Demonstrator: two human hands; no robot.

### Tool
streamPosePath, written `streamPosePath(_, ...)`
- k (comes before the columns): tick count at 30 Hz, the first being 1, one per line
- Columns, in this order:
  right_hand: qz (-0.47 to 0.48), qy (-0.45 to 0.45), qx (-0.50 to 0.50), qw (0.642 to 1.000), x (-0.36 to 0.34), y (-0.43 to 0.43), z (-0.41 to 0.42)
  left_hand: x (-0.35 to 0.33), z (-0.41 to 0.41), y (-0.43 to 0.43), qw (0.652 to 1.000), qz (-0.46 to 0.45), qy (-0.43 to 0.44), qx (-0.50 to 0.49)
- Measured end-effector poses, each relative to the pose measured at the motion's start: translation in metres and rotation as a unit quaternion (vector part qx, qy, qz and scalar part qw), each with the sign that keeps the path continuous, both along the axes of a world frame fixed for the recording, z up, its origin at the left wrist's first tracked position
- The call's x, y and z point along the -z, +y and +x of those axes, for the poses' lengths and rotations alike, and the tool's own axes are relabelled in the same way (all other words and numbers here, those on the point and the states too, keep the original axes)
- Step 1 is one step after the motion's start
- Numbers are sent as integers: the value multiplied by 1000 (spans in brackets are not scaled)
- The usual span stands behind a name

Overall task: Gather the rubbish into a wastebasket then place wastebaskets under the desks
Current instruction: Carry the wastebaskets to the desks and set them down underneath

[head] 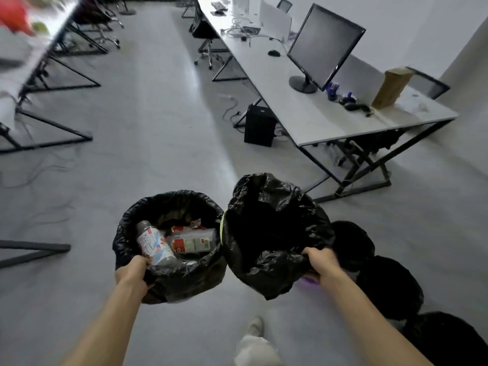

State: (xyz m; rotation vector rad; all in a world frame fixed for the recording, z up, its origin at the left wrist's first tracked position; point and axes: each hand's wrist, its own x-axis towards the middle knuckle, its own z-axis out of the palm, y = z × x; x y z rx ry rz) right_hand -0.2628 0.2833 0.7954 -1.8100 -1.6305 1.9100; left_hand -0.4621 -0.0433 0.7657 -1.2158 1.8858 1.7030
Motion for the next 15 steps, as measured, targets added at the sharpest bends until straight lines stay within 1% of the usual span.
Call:
streamPosePath(5, -26, 28, -19, 999, -14, 74, -106, -32, -75, 59, 999, -12, 34, -31)
streamPosePath(8, -32, 44, -5, 999, -20, 106, -155, -46, -111, 84, 998, -29, 53, -30)
streamPosePath(12, -37, 58, -17, 997, -18, 150, -235, -36, -178, 109, 997, -34, 50, -45)
streamPosePath(15, -42, 49, -16, 998, -10, 170, -281, -23, -224, 128, 998, -35, 35, -37)
